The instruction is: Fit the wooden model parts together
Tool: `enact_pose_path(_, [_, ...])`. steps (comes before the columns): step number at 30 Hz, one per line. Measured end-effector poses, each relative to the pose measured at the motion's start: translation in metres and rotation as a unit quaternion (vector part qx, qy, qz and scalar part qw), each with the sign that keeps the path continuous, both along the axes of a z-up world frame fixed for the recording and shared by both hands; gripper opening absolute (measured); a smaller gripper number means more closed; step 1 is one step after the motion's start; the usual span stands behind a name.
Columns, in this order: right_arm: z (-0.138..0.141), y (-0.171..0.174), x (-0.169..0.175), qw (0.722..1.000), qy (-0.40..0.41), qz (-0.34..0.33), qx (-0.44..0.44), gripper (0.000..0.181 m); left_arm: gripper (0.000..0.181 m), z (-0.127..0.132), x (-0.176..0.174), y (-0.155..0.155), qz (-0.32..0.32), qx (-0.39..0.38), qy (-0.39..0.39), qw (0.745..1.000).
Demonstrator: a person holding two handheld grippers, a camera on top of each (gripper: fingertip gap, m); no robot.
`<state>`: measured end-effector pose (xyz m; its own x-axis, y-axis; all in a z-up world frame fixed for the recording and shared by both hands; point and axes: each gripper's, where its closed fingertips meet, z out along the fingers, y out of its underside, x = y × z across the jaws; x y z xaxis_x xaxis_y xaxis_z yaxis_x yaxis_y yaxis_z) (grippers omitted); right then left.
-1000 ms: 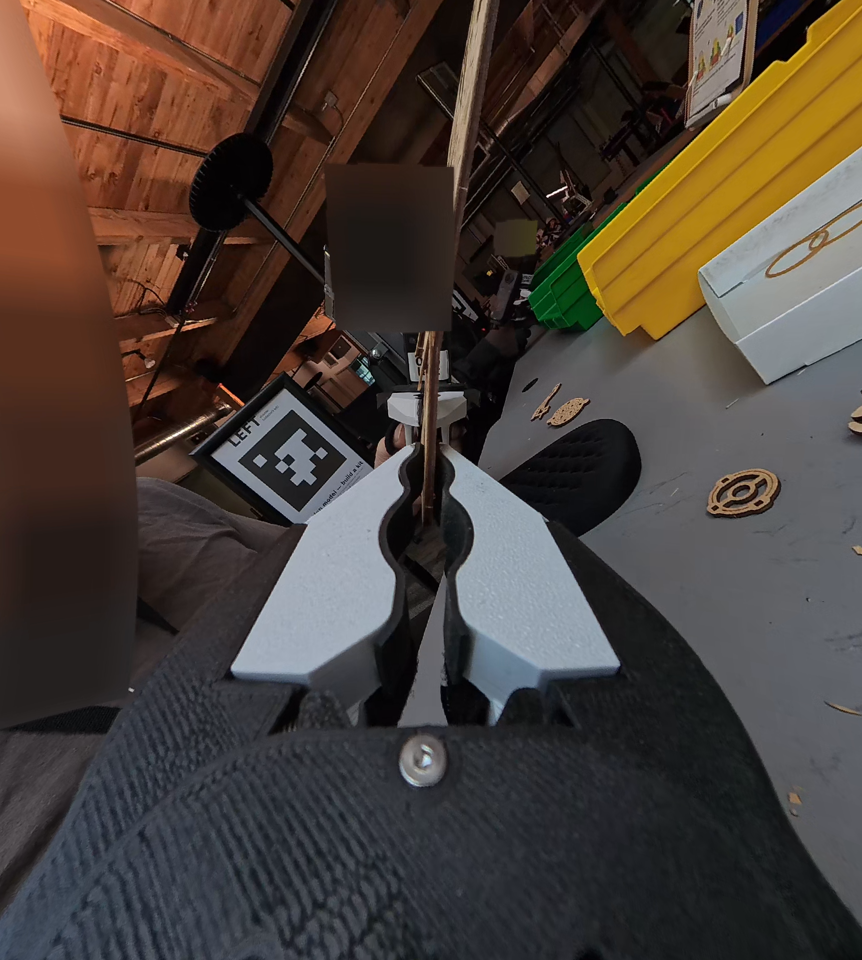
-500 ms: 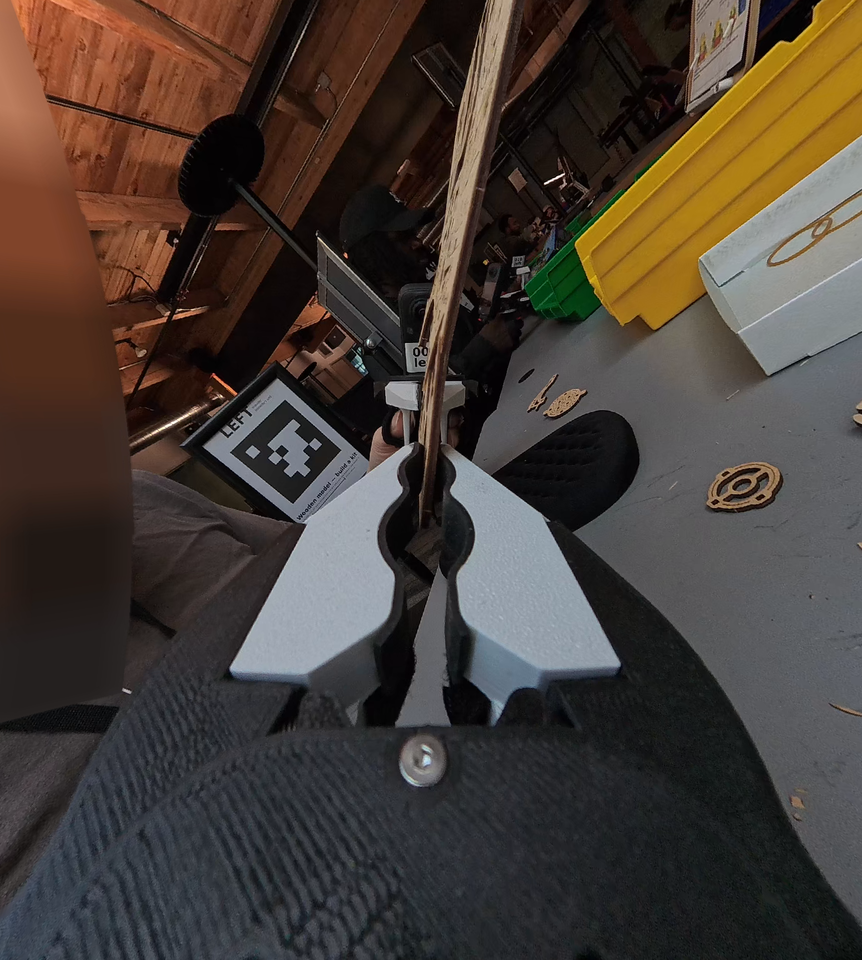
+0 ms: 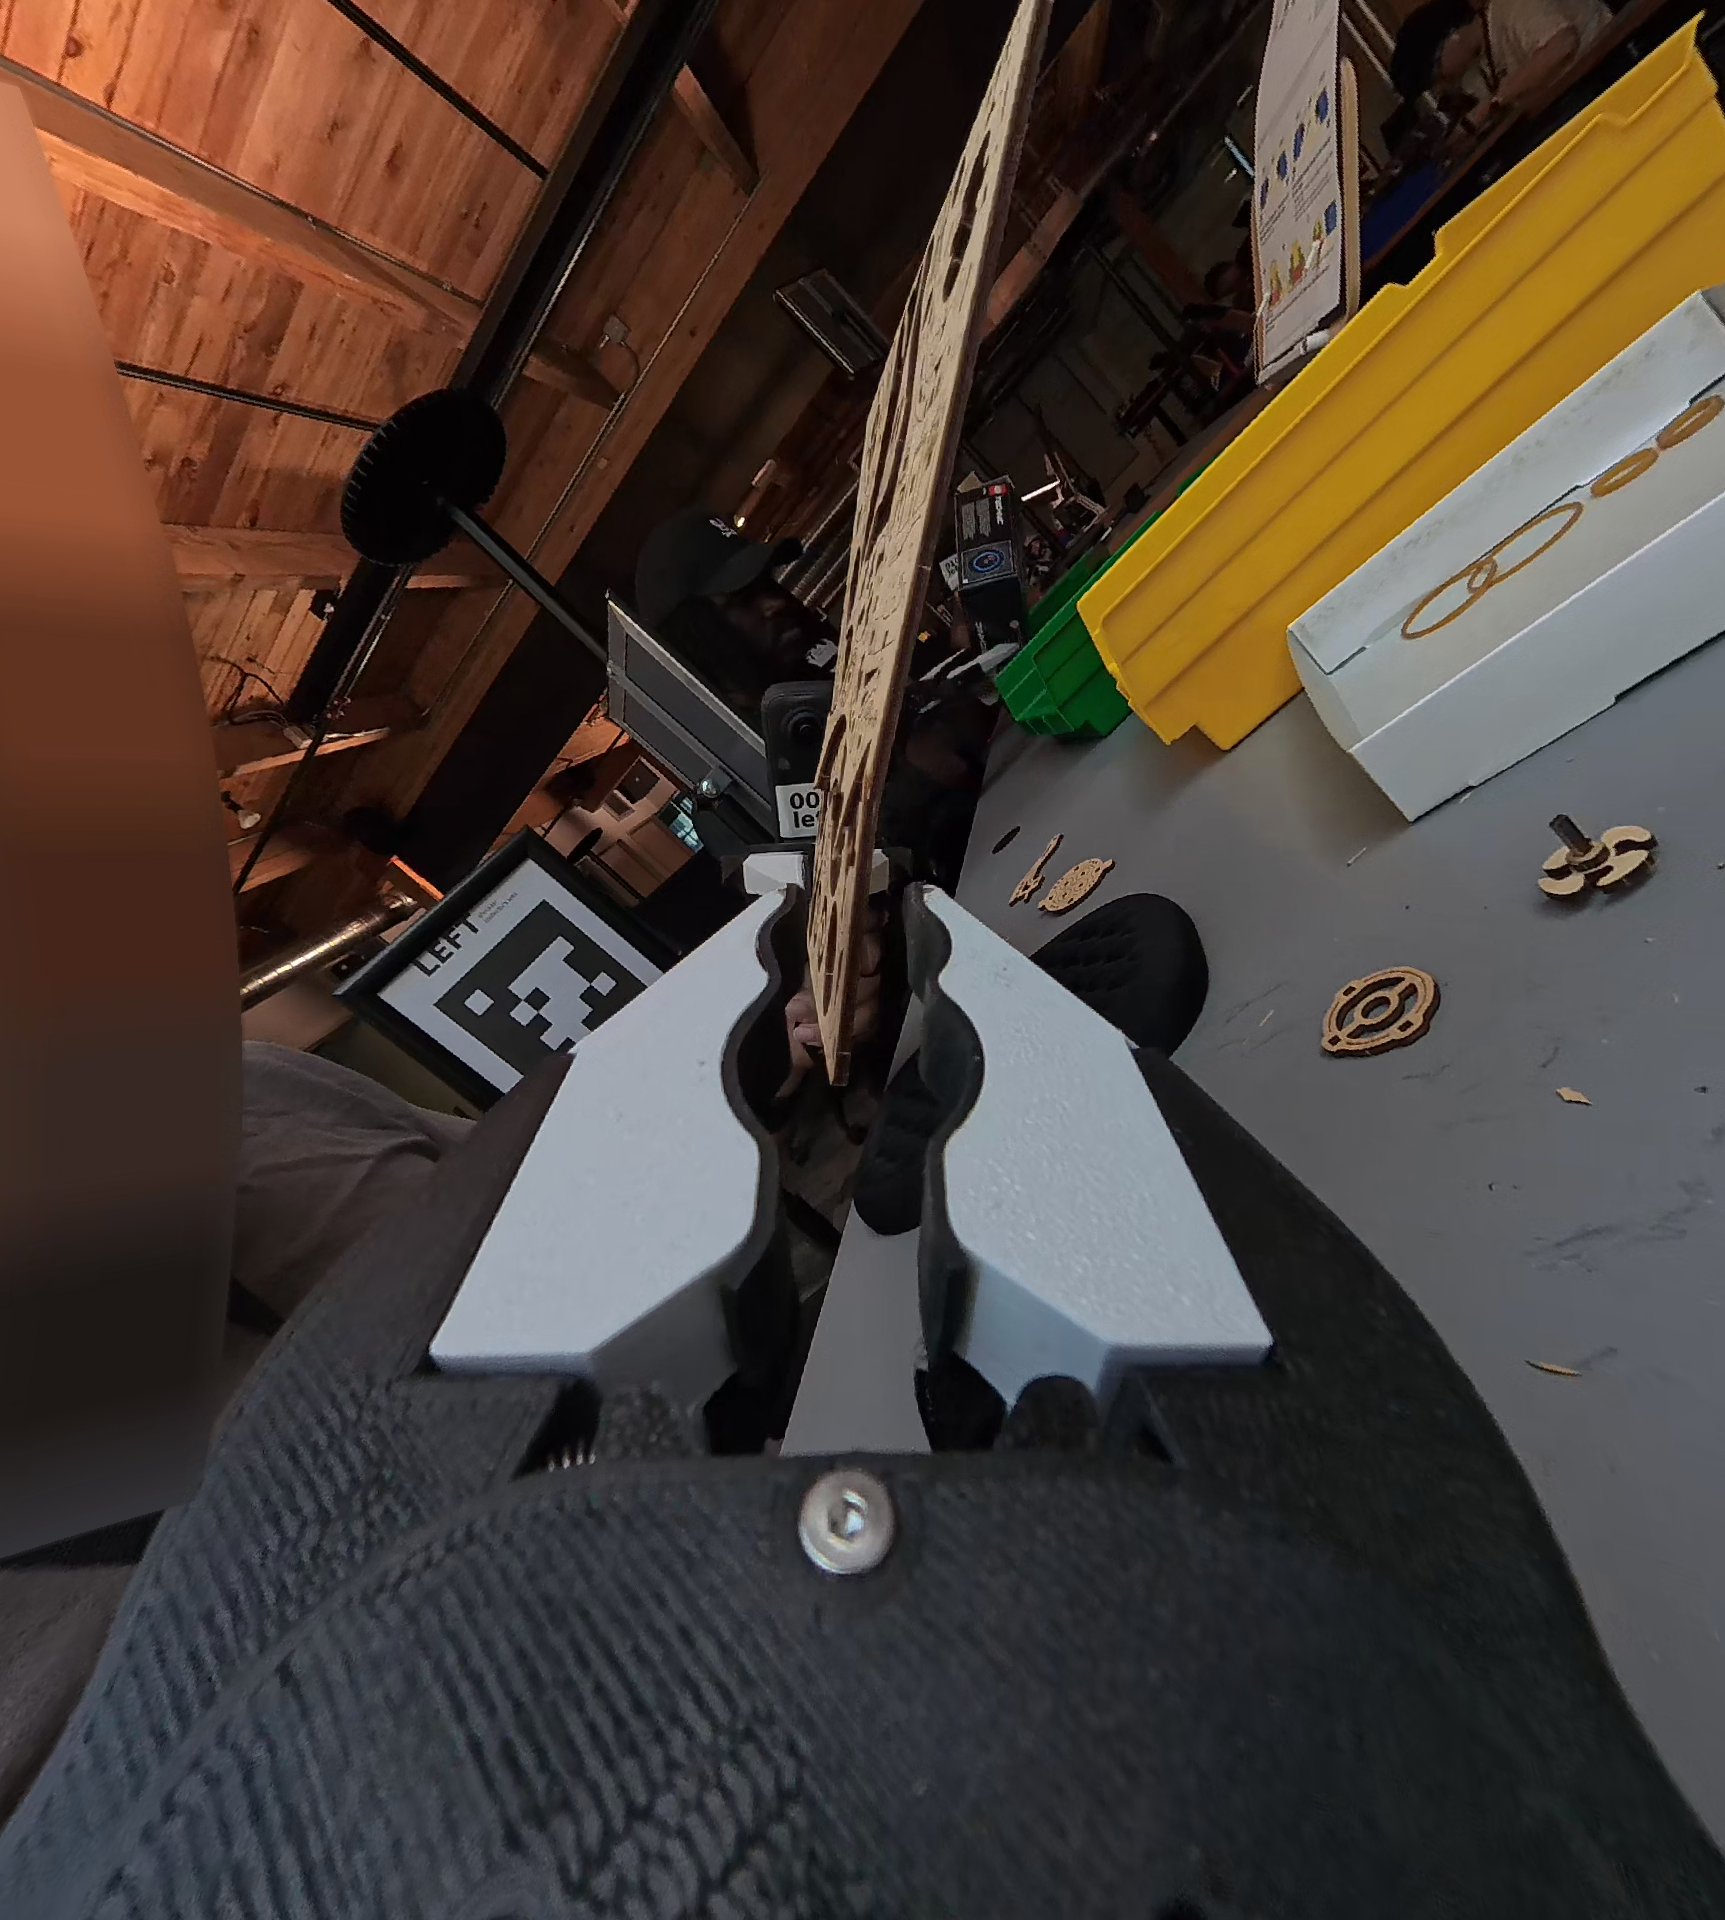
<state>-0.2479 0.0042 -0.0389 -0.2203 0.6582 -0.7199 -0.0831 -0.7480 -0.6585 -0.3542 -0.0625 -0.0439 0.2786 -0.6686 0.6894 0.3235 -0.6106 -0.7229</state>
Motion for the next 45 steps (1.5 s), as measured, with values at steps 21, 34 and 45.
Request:
enact_pose_path(21, [0.011, 0.016, 0.013, 0.997, 0.005, -0.075, 0.032, 0.014, 0.001, 0.067, -0.135, -0.035, 0.194, 0.078, 0.084, 0.974])
enact_pose_path(34, [-0.028, -0.037, -0.071, 0.968, -0.153, 0.027, 0.198, 0.019, 0.000, 0.046, -0.201, -0.088, 0.312, 0.064, 0.097, 0.943])
enact_pose_path(45, [-0.091, -0.063, -0.274, 0.798, -0.251, 0.210, 0.507, 0.059, 0.000, 0.026, -0.219, -0.103, 0.341, 0.049, 0.102, 0.933])
